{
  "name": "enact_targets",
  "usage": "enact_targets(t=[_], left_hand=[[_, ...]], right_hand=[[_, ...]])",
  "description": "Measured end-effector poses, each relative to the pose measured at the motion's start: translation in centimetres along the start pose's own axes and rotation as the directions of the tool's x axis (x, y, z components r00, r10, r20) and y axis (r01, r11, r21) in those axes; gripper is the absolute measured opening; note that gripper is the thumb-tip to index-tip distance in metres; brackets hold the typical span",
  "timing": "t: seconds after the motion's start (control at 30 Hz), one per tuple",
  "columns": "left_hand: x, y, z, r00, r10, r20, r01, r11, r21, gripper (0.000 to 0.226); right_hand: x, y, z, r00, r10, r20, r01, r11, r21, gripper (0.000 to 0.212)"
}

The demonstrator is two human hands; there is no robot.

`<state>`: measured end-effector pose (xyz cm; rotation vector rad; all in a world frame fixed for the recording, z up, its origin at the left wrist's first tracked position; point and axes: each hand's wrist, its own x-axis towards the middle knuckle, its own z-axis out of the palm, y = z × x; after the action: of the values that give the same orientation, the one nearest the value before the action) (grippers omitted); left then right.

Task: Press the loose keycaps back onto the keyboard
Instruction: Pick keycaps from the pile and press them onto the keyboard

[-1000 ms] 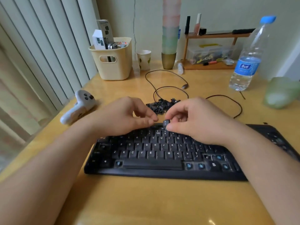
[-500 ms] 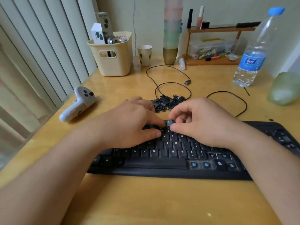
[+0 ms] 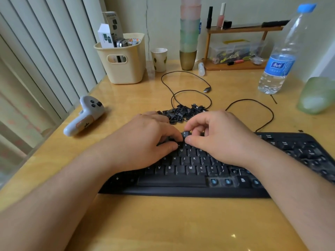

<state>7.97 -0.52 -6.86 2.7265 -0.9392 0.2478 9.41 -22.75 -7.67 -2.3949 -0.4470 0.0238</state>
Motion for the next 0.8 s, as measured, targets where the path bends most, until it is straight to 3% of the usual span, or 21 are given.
enact_targets(t=[0.2, 0.3, 0.43, 0.53, 0.63, 0.73, 0.8], left_hand=[[0.4, 0.3, 0.3, 0.994, -0.098, 0.058, 0.1, 0.995, -0.031, 0.021], [0.7, 0.4, 0.2, 0.985, -0.171, 0.023, 0.171, 0.984, -0.046, 0.015], [0.7, 0.0, -0.8, 0.934, -0.354, -0.039, 0.322, 0.885, -0.336, 0.027], [0.5, 0.4, -1.5, 0.941, -0.338, 0.031, 0.296, 0.774, -0.56, 0.038], [0.5, 0.2, -1.4, 0.954, -0.293, 0.064, 0.285, 0.819, -0.499, 0.035], [0.1, -1.1, -1.4, 0.946, -0.323, 0.004, 0.305, 0.89, -0.34, 0.03], [-0.1, -1.9, -1.4, 0.933, -0.358, -0.028, 0.335, 0.896, -0.29, 0.027]], right_hand=[[0.0, -0.2, 0.1, 1.0, -0.002, 0.005, 0.002, 0.999, -0.033, 0.017], [0.1, -0.4, -0.3, 0.999, -0.018, -0.036, 0.019, 1.0, 0.014, 0.014], [0.0, -1.0, -0.7, 0.988, -0.097, -0.123, 0.103, 0.994, 0.045, 0.016], [-0.1, -1.7, -0.3, 0.969, -0.191, -0.158, 0.199, 0.979, 0.034, 0.023], [-0.1, -1.8, 0.4, 0.963, -0.207, -0.175, 0.215, 0.976, 0.03, 0.019], [-0.2, -1.7, 0.3, 0.98, -0.099, -0.175, 0.114, 0.991, 0.074, 0.018], [-0.3, -2.2, -0.1, 0.992, -0.071, -0.103, 0.066, 0.997, -0.046, 0.016]])
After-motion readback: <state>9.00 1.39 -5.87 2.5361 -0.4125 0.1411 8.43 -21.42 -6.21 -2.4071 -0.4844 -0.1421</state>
